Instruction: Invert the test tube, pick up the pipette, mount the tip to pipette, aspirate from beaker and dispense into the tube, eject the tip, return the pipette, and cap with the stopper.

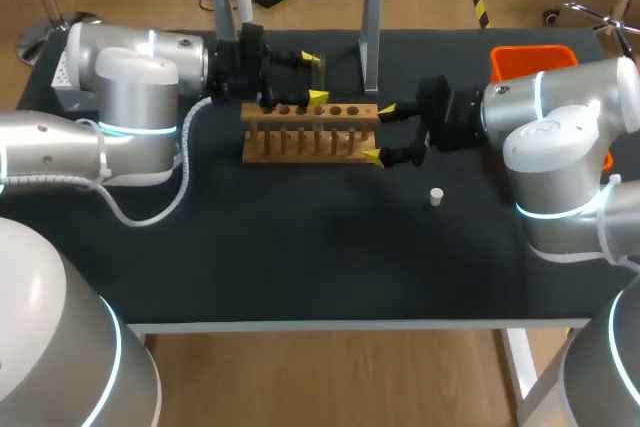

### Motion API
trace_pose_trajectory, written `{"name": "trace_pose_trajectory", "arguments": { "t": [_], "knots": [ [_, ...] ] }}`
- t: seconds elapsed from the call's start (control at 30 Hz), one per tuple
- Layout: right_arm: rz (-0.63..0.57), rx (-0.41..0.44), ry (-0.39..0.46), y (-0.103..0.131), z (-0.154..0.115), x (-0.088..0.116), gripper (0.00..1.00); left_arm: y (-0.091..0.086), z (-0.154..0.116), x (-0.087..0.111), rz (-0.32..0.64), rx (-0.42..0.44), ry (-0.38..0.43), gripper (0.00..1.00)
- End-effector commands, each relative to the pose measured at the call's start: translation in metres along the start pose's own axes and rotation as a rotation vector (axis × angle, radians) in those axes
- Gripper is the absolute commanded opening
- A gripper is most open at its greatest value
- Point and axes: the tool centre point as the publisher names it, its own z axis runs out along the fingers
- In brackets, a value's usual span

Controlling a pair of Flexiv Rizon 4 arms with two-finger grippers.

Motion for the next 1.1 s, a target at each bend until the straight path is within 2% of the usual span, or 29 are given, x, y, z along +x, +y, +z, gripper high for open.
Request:
{"name": "trace_pose_trajectory", "arguments": {
  "t": [0.03, 0.27, 0.5, 0.6, 0.67, 1.1],
  "knots": [
    [-0.001, -0.001, 0.002, 0.000, -0.001, -0.001, 1.00, -0.006, -0.007, 0.003, -0.008, -0.005, -0.005, 1.00],
    [-0.001, -0.001, 0.002, 0.000, -0.001, -0.001, 1.00, -0.018, -0.035, 0.008, -0.043, -0.021, -0.027, 1.00],
    [-0.001, -0.001, 0.002, 0.000, -0.001, -0.001, 1.00, -0.033, -0.080, 0.021, -0.073, -0.075, -0.053, 1.00],
    [-0.001, -0.001, 0.002, 0.000, -0.001, -0.001, 1.00, -0.037, -0.103, 0.030, -0.101, -0.113, -0.089, 1.00],
    [-0.001, -0.001, 0.002, 0.000, -0.001, -0.001, 1.00, -0.038, -0.118, 0.036, -0.162, -0.147, -0.159, 1.00],
    [-0.001, -0.001, 0.002, 0.000, -0.001, -0.001, 1.00, -0.038, -0.118, 0.036, -0.162, -0.147, -0.159, 1.00]
  ]
}}
